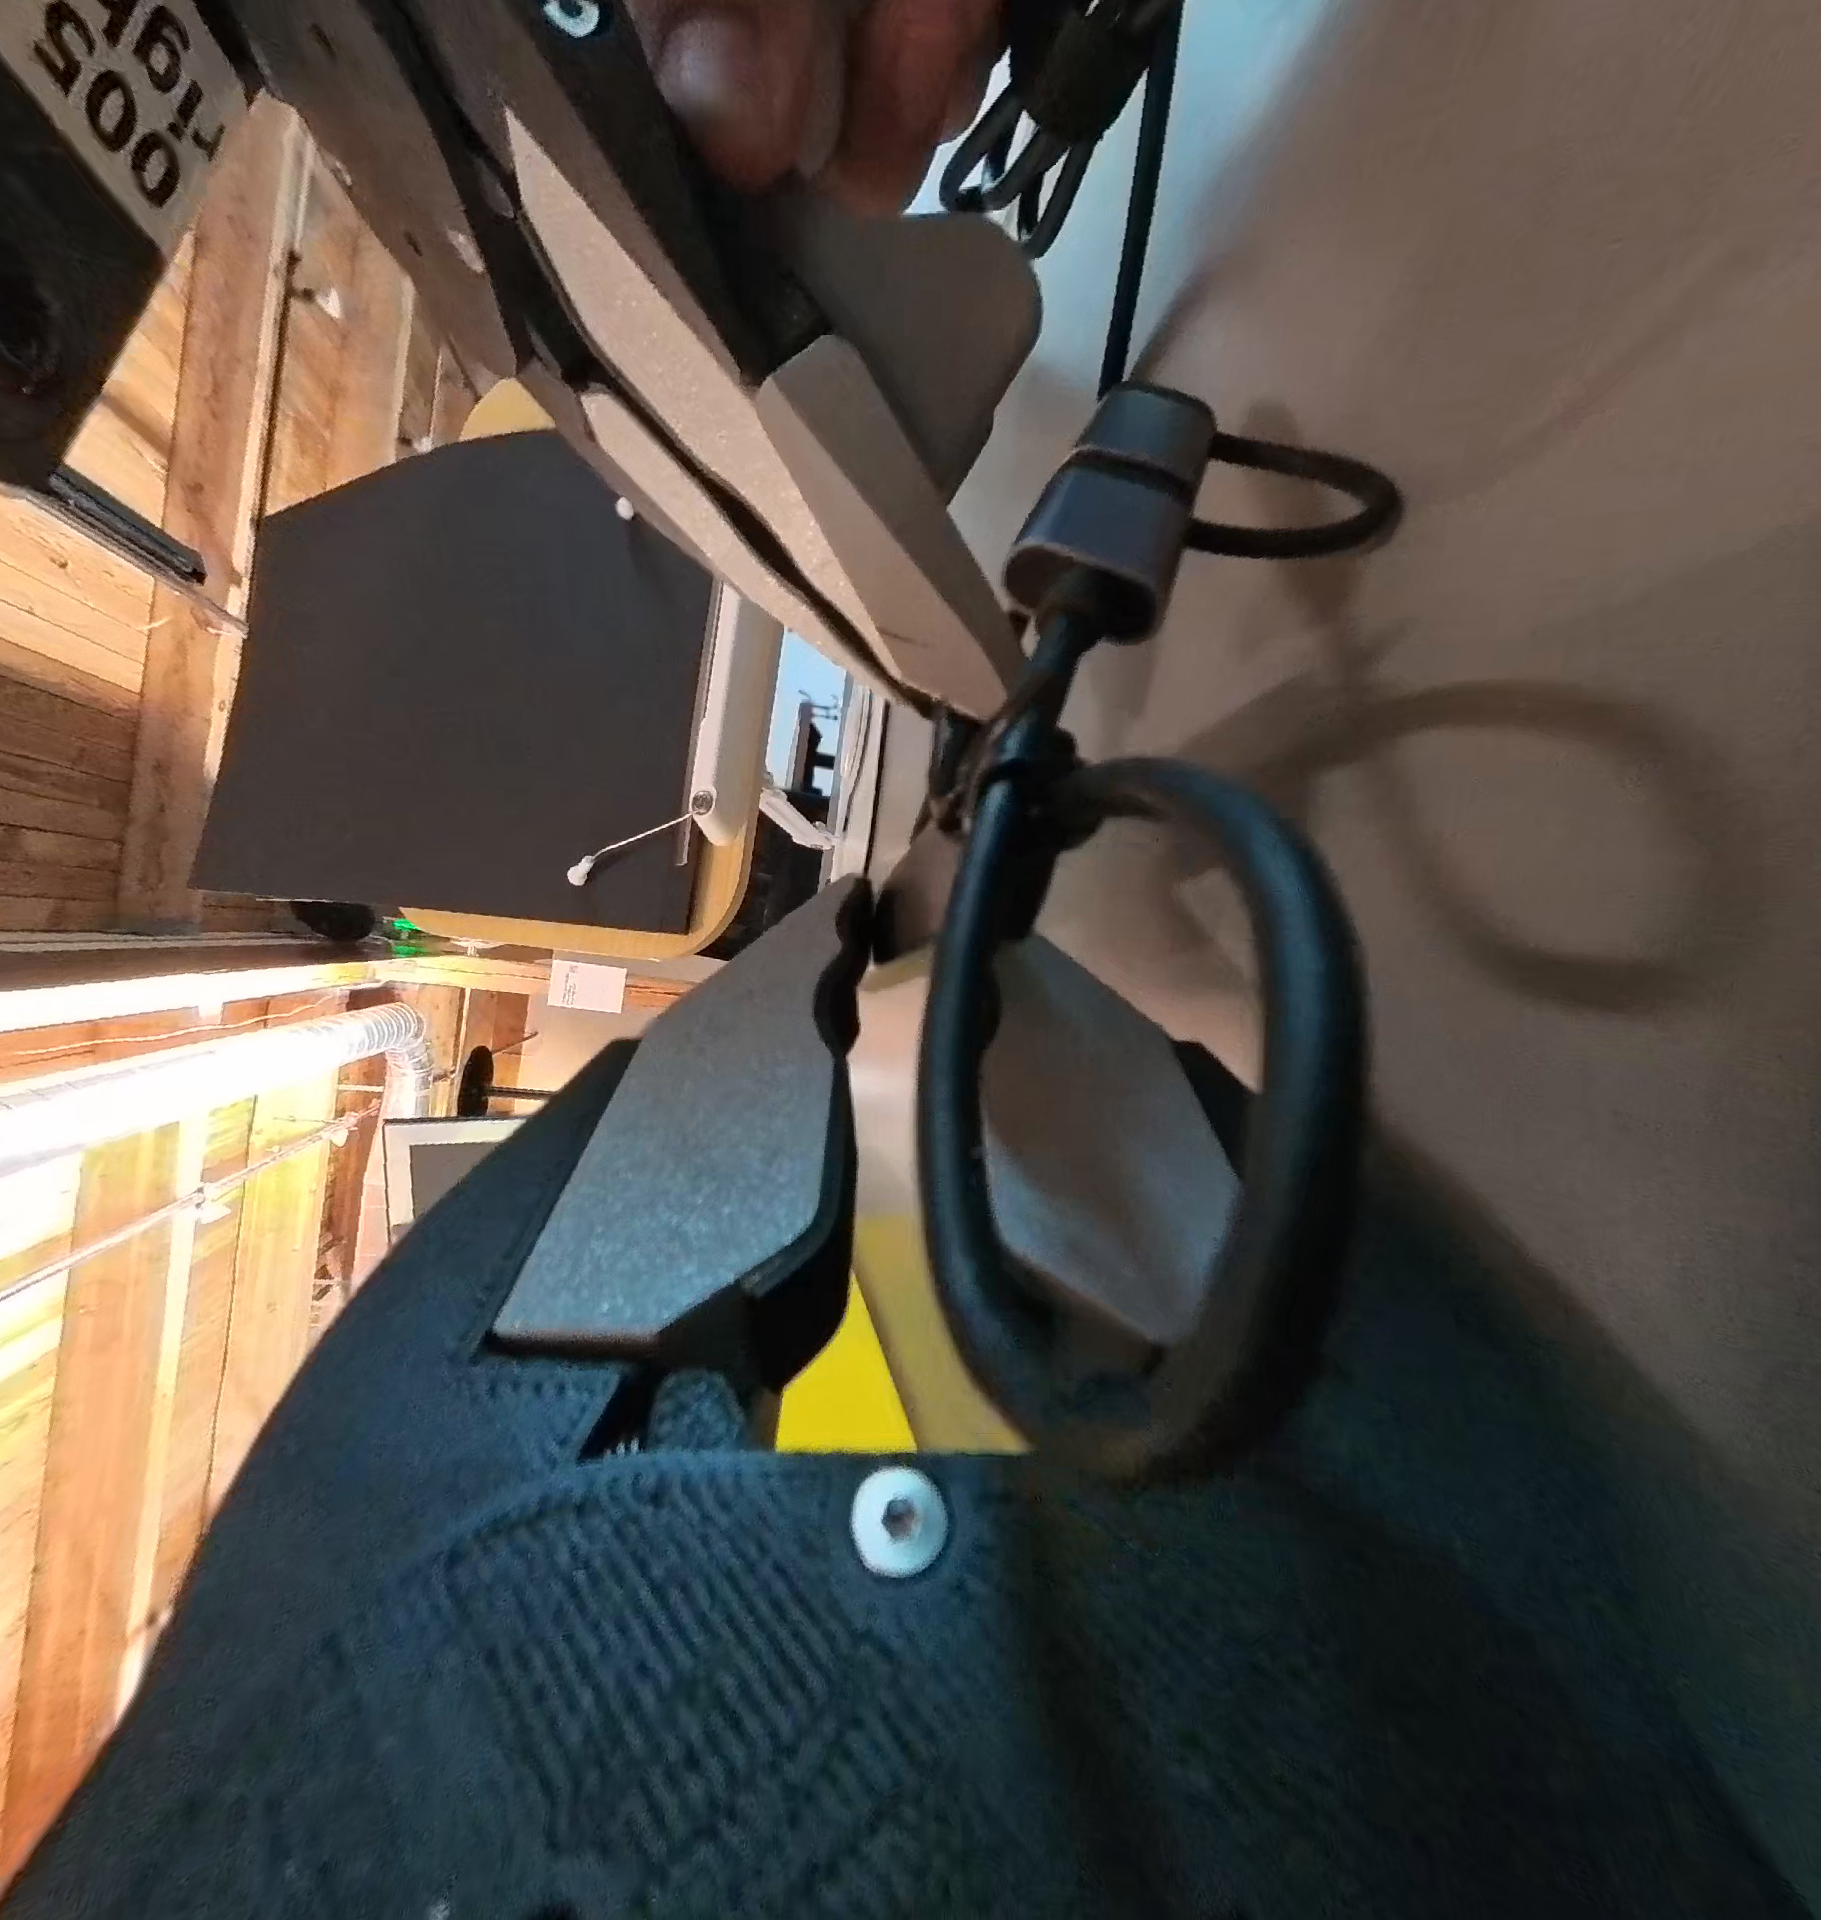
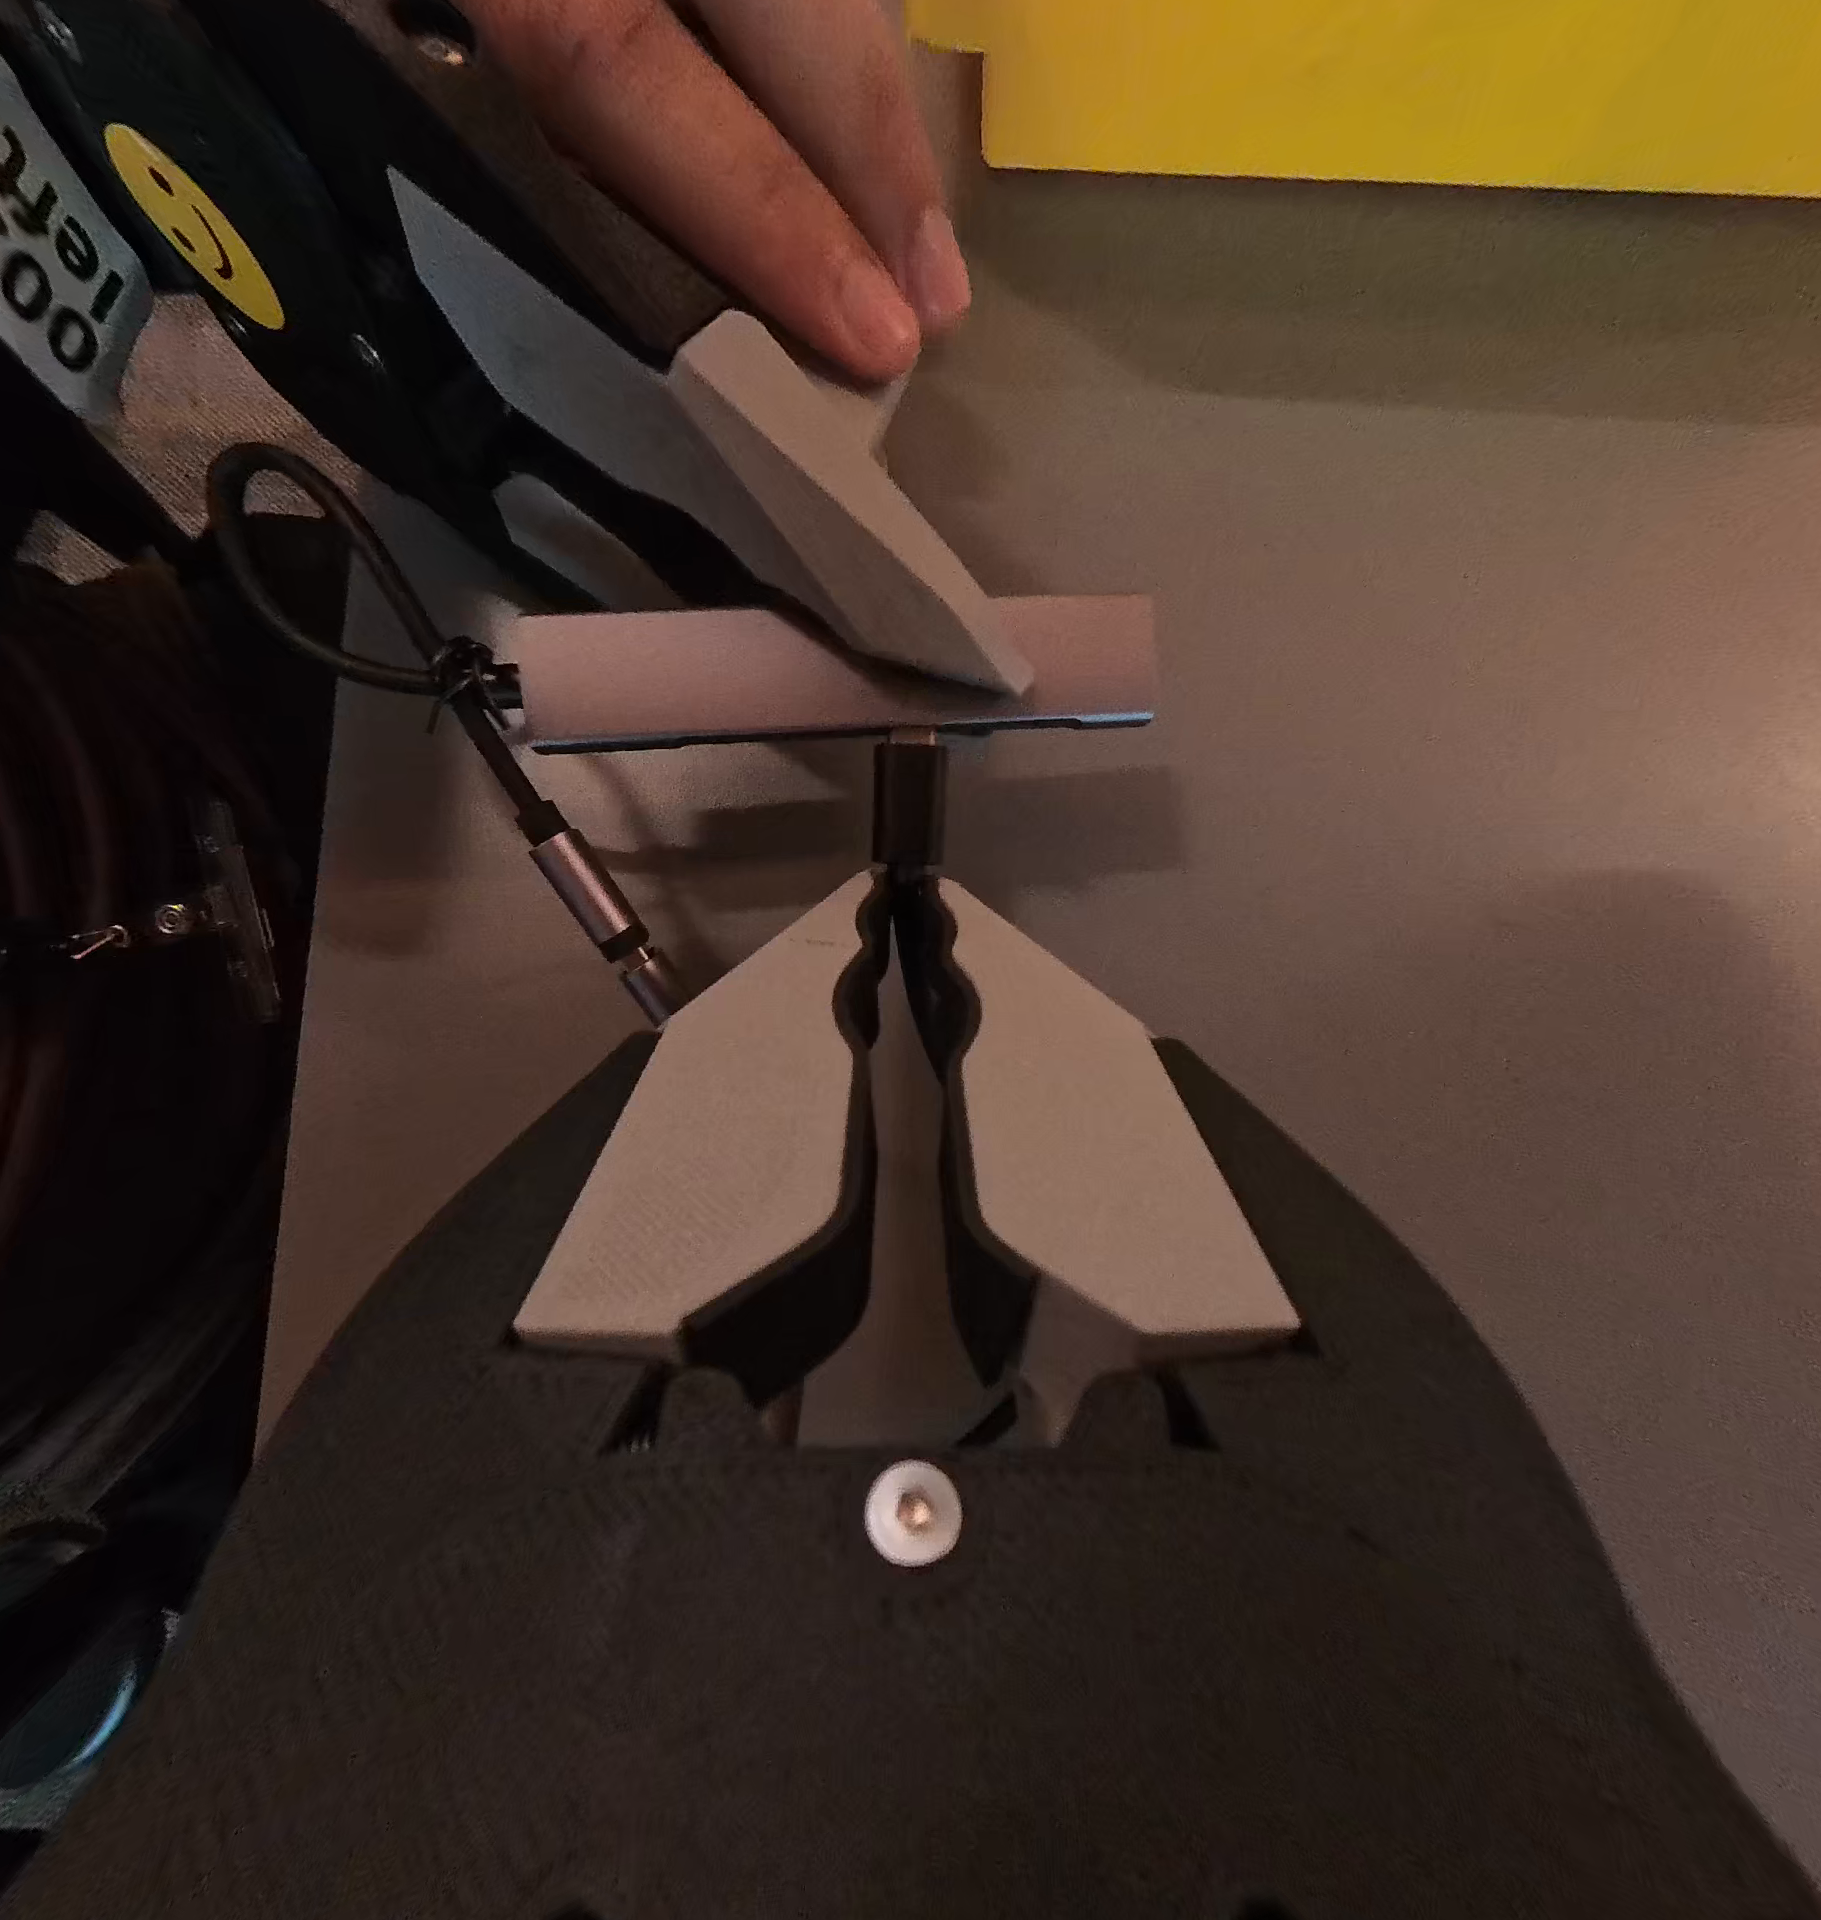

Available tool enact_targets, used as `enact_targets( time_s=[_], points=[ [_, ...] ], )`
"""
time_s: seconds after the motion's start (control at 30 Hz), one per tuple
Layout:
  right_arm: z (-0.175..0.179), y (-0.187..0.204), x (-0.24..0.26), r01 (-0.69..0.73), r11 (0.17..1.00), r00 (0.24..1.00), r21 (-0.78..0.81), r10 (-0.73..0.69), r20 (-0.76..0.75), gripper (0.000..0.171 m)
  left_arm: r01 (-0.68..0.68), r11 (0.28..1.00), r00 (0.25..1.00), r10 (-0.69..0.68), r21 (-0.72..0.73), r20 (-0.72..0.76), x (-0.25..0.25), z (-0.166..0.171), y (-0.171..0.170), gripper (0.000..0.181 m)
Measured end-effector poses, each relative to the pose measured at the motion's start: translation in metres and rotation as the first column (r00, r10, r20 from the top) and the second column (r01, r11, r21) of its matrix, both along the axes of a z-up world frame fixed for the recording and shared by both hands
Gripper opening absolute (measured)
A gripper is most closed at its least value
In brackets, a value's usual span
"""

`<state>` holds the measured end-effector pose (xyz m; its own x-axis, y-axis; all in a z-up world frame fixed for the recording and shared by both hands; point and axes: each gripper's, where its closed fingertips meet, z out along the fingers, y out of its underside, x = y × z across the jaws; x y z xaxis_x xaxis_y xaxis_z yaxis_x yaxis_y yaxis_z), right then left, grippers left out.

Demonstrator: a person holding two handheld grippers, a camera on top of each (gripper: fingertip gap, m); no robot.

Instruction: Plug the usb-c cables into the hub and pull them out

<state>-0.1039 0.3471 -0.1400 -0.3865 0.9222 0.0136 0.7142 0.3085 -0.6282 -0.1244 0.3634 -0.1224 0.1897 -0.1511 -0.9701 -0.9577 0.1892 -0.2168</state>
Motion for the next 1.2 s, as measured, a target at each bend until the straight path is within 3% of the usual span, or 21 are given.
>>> enact_targets(
  time_s=[0.2, 0.4, 0.7, 1.2],
  points=[
    [0.0, 0.001, 0.003, 0.002, 1.0, 1.0, -0.014, -0.002, 0.004, 0.003, 0.011, 1.0, 0.999, -0.01, -0.009, 0.052, -0.003, 0.003, -0.006, 0.011],
    [-0.002, 0.001, 0.004, 0.0, 1.0, 1.0, -0.018, 0.0, 0.015, 0.003, 0.014, 0.999, 0.998, -0.011, 0.048, -0.06, -0.001, 0.004, -0.009, 0.008],
    [-0.007, 0.001, 0.005, -0.014, 0.999, 0.999, 0.046, 0.012, 0.03, 0.002, -0.002, 1.0, 0.986, 0.0, -0.008, -0.166, -0.001, -0.008, -0.01, 0.007],
    [-0.009, 0.008, -0.008, 0.128, 0.991, 0.991, -0.04, -0.127, 0.041, 0.003, -0.12, 0.99, 0.986, 0.111, -0.074, -0.121, -0.016, -0.011, 0.001, 0.008]
  ],
)
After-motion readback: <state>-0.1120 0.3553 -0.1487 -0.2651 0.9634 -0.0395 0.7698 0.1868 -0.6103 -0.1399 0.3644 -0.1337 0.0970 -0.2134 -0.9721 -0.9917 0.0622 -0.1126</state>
